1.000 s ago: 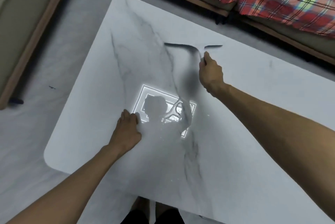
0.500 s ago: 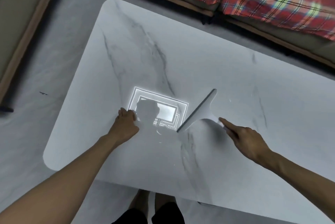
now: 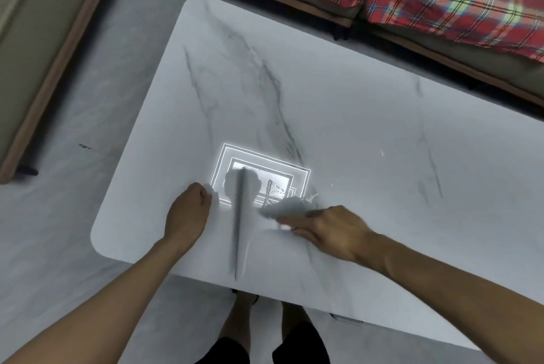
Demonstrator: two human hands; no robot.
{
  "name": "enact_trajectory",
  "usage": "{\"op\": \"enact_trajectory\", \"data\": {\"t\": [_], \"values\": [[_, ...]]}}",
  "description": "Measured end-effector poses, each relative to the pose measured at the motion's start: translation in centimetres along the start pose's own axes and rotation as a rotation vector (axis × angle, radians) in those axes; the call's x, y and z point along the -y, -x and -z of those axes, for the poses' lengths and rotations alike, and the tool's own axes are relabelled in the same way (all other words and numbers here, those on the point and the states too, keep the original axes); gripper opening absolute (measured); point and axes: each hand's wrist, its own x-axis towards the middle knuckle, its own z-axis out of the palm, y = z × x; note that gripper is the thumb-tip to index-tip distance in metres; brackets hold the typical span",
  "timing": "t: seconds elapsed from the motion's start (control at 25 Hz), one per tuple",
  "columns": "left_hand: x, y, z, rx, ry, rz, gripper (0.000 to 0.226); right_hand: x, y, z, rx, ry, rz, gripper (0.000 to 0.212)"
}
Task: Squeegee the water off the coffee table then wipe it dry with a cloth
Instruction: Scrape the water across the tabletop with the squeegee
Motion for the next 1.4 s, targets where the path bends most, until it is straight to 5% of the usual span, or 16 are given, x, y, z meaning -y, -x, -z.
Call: {"op": "enact_trajectory", "data": {"t": [0.12, 0.28, 0.48, 0.64, 0.8, 0.92, 1.08, 1.24, 1.4], "values": [[1.4, 0.8, -0.5, -0.024, 0.004, 0.013, 0.031, 3.7, -3.9, -3.2, 0.066, 0.14, 0.215, 0.042], [2.0, 2.0, -2.8, -0.009, -0.014, -0.026, 0.026, 2.0, -4.3, -4.5, -0.018, 0.152, 0.201, 0.042], [-0.1, 2.2, -6.8, 0.135, -0.216, -0.113, 0.007, -4.4, 1.5, -3.8, -0.131, 0.005, -0.019, 0.043], [-1.8, 2.3, -9.0, 0.332, -0.31, 0.018, 0.022, -9.8, 8.4, -4.4, -0.139, 0.021, -0.304, 0.042], [-2.8, 3.0, -8.8, 0.308, -0.31, 0.01, 0.018, -11.7, 13.6, -4.8, -0.179, -0.049, -0.49, 0.042], [-2.7, 4.1, -7.7, 0.121, -0.152, -0.015, 0.014, -8.8, 12.8, -5.2, -0.174, -0.086, -0.374, 0.044], [0.0, 5.5, -6.4, -0.013, -0.098, 0.104, 0.014, -1.7, 6.2, -7.5, -0.097, -0.087, -0.001, 0.043], [1.3, 7.2, -7.5, 0.013, -0.048, 0.214, 0.01, 2.7, 1.0, -10.5, -0.005, 0.087, 0.211, 0.041], [1.1, 9.0, -10.1, 0.094, -0.168, 0.156, 0.023, -1.3, 3.4, -10.6, -0.066, 0.087, 0.212, 0.044]]}}
